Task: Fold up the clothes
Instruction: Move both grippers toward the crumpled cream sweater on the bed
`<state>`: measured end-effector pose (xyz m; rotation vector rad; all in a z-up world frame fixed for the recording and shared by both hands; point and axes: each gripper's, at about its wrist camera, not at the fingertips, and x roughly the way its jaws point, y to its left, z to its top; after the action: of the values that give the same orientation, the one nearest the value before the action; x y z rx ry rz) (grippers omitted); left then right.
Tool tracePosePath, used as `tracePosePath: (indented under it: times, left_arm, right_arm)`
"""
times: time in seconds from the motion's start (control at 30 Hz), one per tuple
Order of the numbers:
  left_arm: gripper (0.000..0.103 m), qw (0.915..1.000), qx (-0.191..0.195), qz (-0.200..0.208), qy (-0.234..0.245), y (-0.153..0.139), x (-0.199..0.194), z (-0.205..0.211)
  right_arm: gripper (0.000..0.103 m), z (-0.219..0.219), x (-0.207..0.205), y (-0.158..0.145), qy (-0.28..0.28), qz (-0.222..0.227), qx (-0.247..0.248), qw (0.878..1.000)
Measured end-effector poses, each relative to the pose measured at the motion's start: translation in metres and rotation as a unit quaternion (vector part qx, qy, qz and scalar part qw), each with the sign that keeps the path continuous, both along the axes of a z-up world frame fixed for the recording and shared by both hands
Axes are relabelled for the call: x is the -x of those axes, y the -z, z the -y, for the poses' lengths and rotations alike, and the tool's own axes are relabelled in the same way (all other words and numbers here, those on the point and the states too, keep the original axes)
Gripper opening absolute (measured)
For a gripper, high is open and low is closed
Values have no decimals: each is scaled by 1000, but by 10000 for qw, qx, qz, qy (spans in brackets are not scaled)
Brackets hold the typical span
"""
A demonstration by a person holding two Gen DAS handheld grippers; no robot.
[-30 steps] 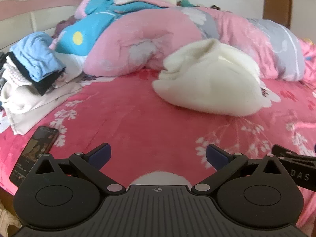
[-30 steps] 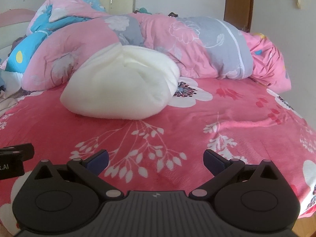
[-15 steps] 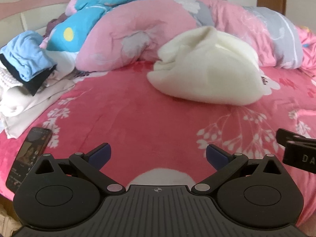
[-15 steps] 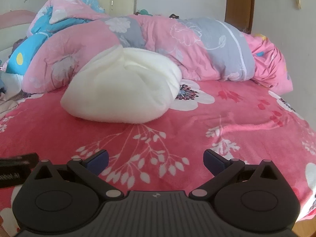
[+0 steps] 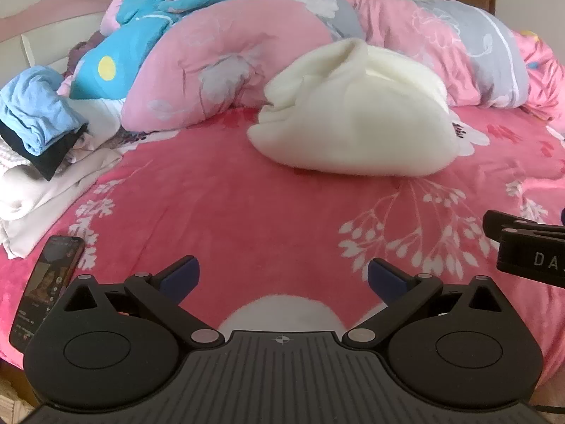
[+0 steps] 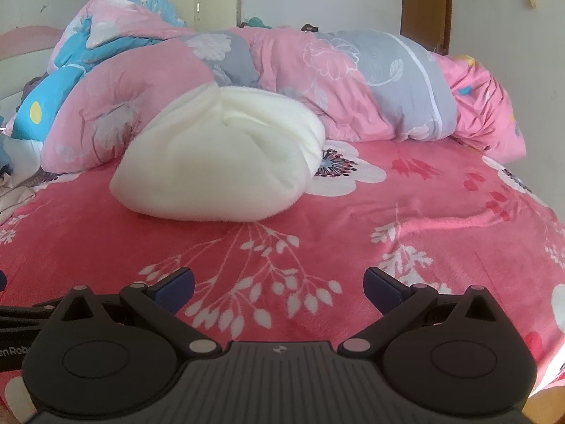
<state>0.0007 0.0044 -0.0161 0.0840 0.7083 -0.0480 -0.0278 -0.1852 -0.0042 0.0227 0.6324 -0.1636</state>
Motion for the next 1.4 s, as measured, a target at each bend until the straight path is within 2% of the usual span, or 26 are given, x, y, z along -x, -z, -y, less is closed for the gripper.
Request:
tracePosePath:
  times: [0.2, 0.83, 1.1, 1.27, 1.4]
  left_arm:
    - [103, 9998, -21, 112, -131, -3, 0, -2]
    - [103, 9994, 64, 59, -344, 1, -11, -11]
    - [103, 9997, -67, 173, -162, 5, -32, -12]
    - [103, 9995, 210, 237, -63, 9, -55, -18]
    - [103, 9985, 312, 443, -69, 11, -77, -18]
  right_arm:
    - [103, 1, 1, -1, 27, 22, 16, 10000]
    - [103, -2, -5, 0, -12, 15, 104, 9999]
    - [103, 3, -13, 3, -16, 55, 229, 9997]
    - [103, 10, -26, 3, -22, 210, 326, 9992]
    - [103, 16, -47, 0, -288, 514, 313, 9978]
